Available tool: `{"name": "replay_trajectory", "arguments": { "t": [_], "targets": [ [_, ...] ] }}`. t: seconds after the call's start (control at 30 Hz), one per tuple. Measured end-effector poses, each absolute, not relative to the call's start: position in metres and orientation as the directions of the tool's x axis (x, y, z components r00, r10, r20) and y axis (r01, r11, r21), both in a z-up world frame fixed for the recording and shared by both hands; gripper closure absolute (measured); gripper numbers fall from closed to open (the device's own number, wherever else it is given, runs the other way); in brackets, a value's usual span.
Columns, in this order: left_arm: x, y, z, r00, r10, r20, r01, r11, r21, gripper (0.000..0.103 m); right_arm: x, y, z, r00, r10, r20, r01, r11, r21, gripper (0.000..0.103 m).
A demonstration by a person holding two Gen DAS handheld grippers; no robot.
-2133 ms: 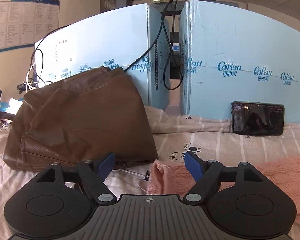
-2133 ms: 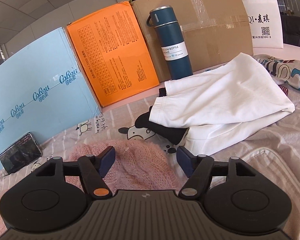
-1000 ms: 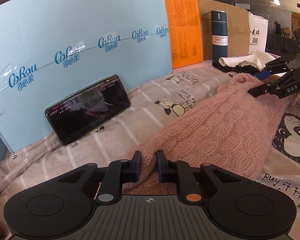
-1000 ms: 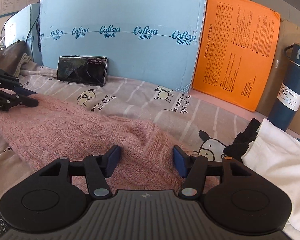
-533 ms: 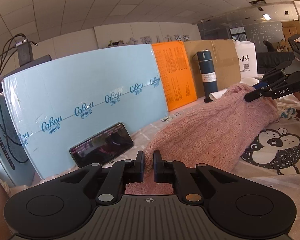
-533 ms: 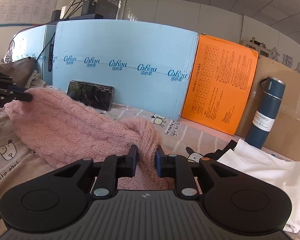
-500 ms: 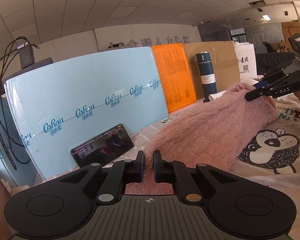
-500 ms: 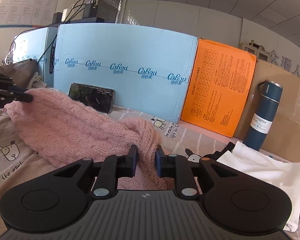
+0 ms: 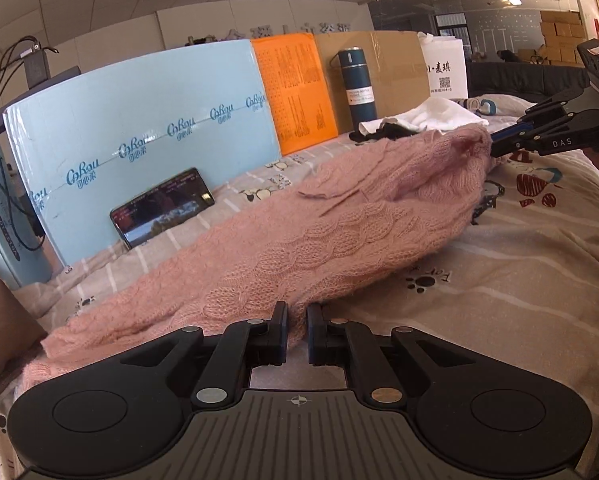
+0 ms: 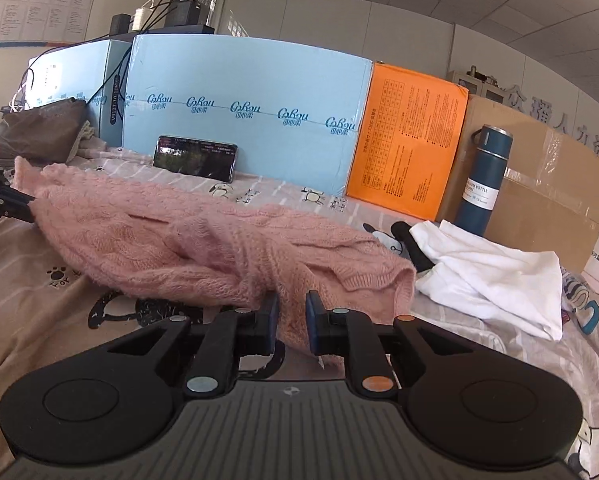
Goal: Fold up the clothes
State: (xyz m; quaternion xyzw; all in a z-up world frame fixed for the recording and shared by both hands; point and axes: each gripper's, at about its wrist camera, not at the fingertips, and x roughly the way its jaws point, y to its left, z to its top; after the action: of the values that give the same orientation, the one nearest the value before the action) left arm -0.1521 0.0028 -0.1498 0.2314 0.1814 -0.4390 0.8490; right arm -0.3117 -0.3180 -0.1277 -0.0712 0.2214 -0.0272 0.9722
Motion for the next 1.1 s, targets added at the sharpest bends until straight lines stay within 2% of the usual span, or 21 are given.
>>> {"name": "replay_trajectory", "arguments": {
  "t": [0.13, 0.2, 0.23, 0.27, 0.33, 0.37, 0.4, 0.47, 0.57, 0.63, 0.77, 0.8, 0.83, 0.9, 1.1],
  "targets": [
    [-0.157, 0.004, -0.152, 0.529, -0.647, -0.55, 0.837, 0.504, 0.212, 0.089, -0.319, -0.322, -0.138, 0.886, -0.065, -0.459, 0.027, 0.996, -0.089, 0.087],
    [-0.155, 0.014, -0.148, 0.516, -0.672, -0.531, 0.837, 0.528, 0.145, 0.079, -0.323, -0.325, -0.14, 0.891, -0.047, -0.452, 0.032, 0.999, -0.041, 0.076],
    [-0.153, 0.021, -0.146, 0.509, -0.689, -0.517, 0.833, 0.545, 0.093, 0.075, -0.326, -0.329, -0.14, 0.899, -0.042, -0.437, 0.045, 0.999, -0.004, 0.062],
    [-0.149, 0.032, -0.142, 0.513, -0.705, -0.489, 0.815, 0.58, 0.019, 0.072, -0.33, -0.334, -0.139, 0.907, -0.044, -0.419, 0.063, 0.997, 0.033, 0.053],
    [-0.14, 0.053, -0.135, 0.568, -0.7, -0.433, 0.742, 0.663, -0.099, 0.055, -0.334, -0.345, -0.139, 0.918, -0.061, -0.392, 0.114, 0.987, 0.113, 0.044],
    [-0.132, 0.067, -0.132, 0.627, -0.67, -0.396, 0.666, 0.726, -0.173, 0.05, -0.335, -0.353, -0.138, 0.922, -0.072, -0.381, 0.144, 0.976, 0.163, 0.039],
    [-0.124, 0.082, -0.128, 0.686, -0.631, -0.363, 0.58, 0.775, -0.25, 0.042, -0.337, -0.361, -0.138, 0.922, -0.083, -0.378, 0.175, 0.96, 0.218, 0.037],
    [-0.112, 0.106, -0.128, 0.78, -0.524, -0.342, 0.405, 0.839, -0.363, 0.037, -0.34, -0.375, -0.14, 0.919, -0.102, -0.381, 0.234, 0.919, 0.317, 0.035],
    [-0.09, 0.135, -0.135, 0.828, -0.409, -0.383, 0.186, 0.845, -0.501, 0.029, -0.345, -0.392, -0.144, 0.914, -0.108, -0.392, 0.292, 0.846, 0.447, 0.034],
    [-0.079, 0.138, -0.14, 0.8, -0.442, -0.405, 0.169, 0.814, -0.555, 0.026, -0.348, -0.4, -0.147, 0.913, -0.092, -0.398, 0.308, 0.795, 0.522, 0.034],
    [-0.05, 0.135, -0.157, 0.72, -0.524, -0.455, 0.135, 0.749, -0.649, 0.03, -0.345, -0.397, -0.148, 0.917, -0.019, -0.399, 0.274, 0.758, 0.592, 0.034],
    [-0.048, 0.129, -0.16, 0.714, -0.527, -0.46, 0.151, 0.758, -0.635, 0.046, -0.343, -0.394, -0.148, 0.916, -0.004, -0.401, 0.266, 0.756, 0.599, 0.034],
    [-0.047, 0.124, -0.163, 0.71, -0.53, -0.465, 0.168, 0.768, -0.618, 0.072, -0.34, -0.392, -0.147, 0.914, 0.003, -0.406, 0.264, 0.757, 0.598, 0.034],
    [-0.044, 0.114, -0.168, 0.7, -0.533, -0.475, 0.202, 0.786, -0.584, 0.096, -0.336, -0.387, -0.147, 0.909, 0.014, -0.416, 0.261, 0.759, 0.596, 0.034],
    [-0.084, 0.124, -0.141, 0.785, -0.546, -0.292, 0.344, 0.777, -0.527, 0.097, -0.332, -0.386, -0.146, 0.901, -0.009, -0.434, 0.286, 0.766, 0.576, 0.034]
  ]
}}
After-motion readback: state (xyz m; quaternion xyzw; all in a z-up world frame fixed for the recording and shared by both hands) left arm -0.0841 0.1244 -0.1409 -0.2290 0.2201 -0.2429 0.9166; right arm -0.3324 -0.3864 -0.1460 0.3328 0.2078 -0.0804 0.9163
